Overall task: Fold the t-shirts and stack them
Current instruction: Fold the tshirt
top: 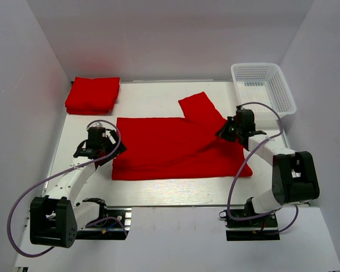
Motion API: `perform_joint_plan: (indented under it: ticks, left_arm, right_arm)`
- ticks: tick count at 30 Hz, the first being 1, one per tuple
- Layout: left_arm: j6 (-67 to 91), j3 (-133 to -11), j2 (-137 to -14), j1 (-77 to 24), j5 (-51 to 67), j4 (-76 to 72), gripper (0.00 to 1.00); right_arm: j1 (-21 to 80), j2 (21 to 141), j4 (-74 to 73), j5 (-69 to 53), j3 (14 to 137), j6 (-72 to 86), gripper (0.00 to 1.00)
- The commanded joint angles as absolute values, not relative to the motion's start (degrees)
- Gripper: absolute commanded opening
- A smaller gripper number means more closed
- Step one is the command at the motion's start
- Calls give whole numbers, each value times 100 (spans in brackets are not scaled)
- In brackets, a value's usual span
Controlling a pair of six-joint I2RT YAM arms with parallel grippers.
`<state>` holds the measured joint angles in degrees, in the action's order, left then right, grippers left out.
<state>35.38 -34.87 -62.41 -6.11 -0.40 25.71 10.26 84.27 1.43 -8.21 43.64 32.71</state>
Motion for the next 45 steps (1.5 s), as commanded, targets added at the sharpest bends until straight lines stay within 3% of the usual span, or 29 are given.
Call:
perform_joint_plan:
  ticks: [1,9,20,27,28,31,32,40,45]
  left_arm:
    - [3542,-3393,-6100,-589,-18,2619,100]
    - [3542,-3393,-6100,-589,-18,2566,100]
    - [3542,-3393,-6100,-589,-70,2619,100]
    - [3542,-3393,-6152,-589,-123,2619,100]
    - [3542,-3393,-6152,-589,-123,2619,100]
    - [3542,-3445,-6152,-589,-123,2671,100]
    - [3542,-3445,-6152,-589,-123,2672,100]
    - [3542,-3498,-6205,-589,-70,2777,100]
    - [3542,-3445,-6310,-650,385,2725,100]
  right_arm:
    - [1046,8595,149,-633,4737,3445,0]
    - [1055,9113,562,-729,5036,3735,0]
    - [1397,10308,1345,-2100,5791,2954,0]
    - [1590,10679,1125,-1908,6231,2865,1]
    - [1600,10705,1047,-1751,6240,2883,5]
    - [1635,10696,993,-1504,6310,2935,53]
    - [1652,10696,1002,-1546,6337,2892,90]
    - [1740,9856,677,-2004,6434,2303,90]
    - [1731,8976,519,-1452,5724,2048,90]
